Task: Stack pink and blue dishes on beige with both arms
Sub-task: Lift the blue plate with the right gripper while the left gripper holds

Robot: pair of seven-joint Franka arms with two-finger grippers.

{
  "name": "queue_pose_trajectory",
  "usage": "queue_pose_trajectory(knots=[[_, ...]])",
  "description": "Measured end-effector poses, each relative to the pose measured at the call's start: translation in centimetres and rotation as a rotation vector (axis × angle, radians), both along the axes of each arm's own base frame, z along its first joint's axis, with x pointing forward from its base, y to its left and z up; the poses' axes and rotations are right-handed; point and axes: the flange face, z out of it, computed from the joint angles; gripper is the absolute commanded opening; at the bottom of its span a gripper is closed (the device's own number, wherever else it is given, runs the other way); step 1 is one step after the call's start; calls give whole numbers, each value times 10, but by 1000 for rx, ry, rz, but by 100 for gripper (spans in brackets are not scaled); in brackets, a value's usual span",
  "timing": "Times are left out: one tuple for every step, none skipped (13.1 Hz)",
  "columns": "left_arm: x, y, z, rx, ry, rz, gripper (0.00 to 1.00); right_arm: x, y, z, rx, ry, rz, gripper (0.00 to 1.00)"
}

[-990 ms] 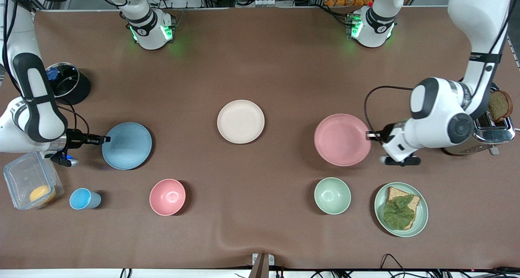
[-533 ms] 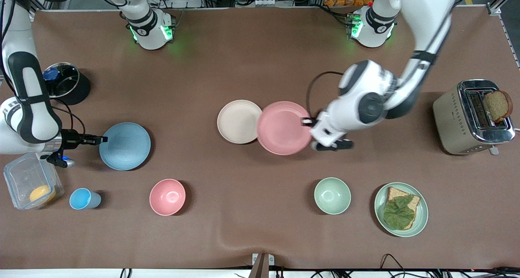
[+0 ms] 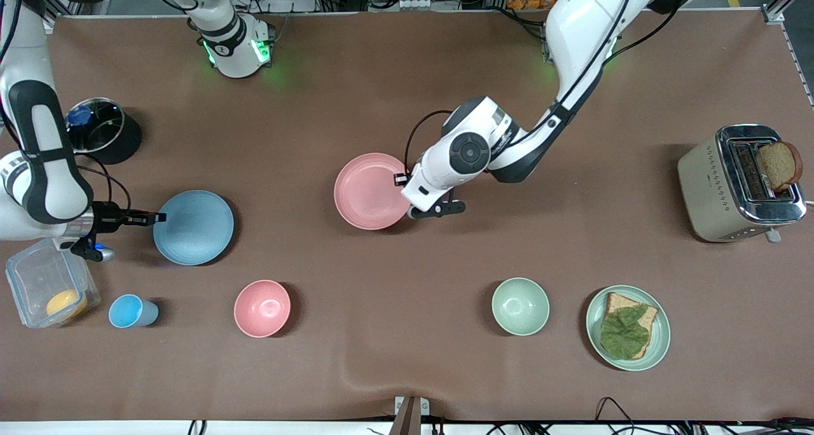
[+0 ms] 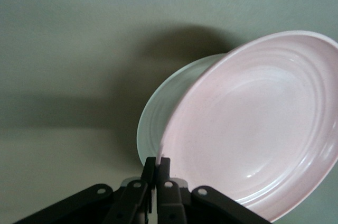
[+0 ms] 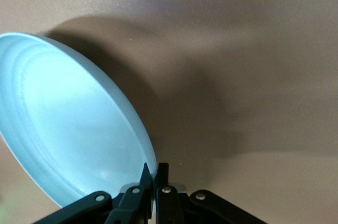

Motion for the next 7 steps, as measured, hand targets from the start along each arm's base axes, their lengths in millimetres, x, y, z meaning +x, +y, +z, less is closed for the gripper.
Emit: queue_pose_trajectory(knots=[[-1, 0, -7, 4, 10, 0, 0, -1, 0, 1, 6, 8, 2, 0], [-1, 1, -11, 7, 15, 1, 0, -2, -1, 1, 12, 17, 1, 0], [-2, 2, -15, 11, 19, 1, 0, -4, -3, 1, 16, 23, -2, 0], [-4, 2, -18, 12, 20, 1, 0, -5, -5, 1, 18, 26, -6, 0], [-7, 3, -22, 14, 22, 0, 0, -5, -6, 2, 21, 30, -7, 0], [-10, 3, -27, 15, 24, 0, 0, -7, -5, 3, 33, 45, -3, 0], [-13, 3, -30, 17, 26, -2, 0, -8, -3, 5, 52, 69, 5, 0]])
